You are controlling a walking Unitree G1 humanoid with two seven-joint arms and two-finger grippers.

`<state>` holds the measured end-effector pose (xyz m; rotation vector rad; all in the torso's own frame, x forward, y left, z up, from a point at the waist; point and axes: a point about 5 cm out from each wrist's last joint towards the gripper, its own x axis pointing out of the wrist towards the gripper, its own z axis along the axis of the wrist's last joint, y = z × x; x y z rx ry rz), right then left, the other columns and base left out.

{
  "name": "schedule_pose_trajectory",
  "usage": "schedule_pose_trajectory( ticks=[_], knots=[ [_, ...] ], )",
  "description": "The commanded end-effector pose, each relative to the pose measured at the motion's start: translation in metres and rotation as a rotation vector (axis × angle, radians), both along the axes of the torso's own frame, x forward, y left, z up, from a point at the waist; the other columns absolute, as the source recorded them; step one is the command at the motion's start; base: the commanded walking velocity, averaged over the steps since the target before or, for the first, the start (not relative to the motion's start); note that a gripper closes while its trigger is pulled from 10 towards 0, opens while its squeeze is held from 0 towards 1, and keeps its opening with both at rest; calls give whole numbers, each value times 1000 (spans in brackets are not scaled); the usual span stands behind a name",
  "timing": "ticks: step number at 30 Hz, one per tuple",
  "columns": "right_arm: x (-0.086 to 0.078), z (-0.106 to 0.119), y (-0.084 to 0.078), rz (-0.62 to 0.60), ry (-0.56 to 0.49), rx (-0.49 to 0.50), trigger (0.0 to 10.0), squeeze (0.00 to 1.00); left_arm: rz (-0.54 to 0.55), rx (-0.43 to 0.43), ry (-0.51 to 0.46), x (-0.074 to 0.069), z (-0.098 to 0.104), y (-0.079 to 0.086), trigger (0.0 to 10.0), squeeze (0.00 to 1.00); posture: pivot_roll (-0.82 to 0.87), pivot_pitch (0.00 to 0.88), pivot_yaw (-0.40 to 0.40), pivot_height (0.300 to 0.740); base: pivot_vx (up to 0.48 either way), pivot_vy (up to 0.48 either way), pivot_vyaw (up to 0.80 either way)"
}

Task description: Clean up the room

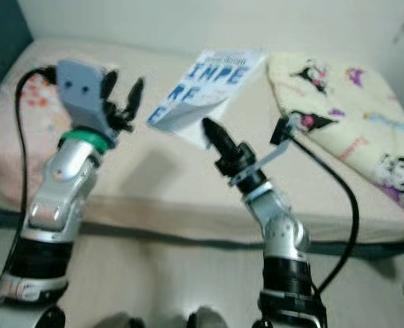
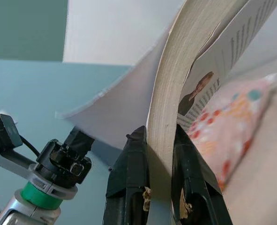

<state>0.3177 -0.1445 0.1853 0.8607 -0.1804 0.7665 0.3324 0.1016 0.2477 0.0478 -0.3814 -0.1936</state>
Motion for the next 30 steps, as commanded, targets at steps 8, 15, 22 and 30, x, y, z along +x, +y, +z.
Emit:
schedule_pose_trajectory(
  ticks=[8,15,22,30],
  knots=[
    [-2,4,-5,-16,-29,10,10000,0,-24,7,3,-1,-1,-6,10000,0,-34,0,10,715,0,359,0],
    [-2,4,-5,-16,-29,11,10000,0,-22,8,4,-1,-1,-5,10000,0,-33,0,11,715,0,354,0],
    [-2,4,-4,-16,-30,13,10000,0,-23,9,4,0,0,-5,10000,0,-33,0,13,715,0,355,0],
    [-2,4,-4,-16,-30,14,10000,0,-24,10,3,0,0,-6,10000,0,-32,0,14,715,0,356,0]
  ],
)
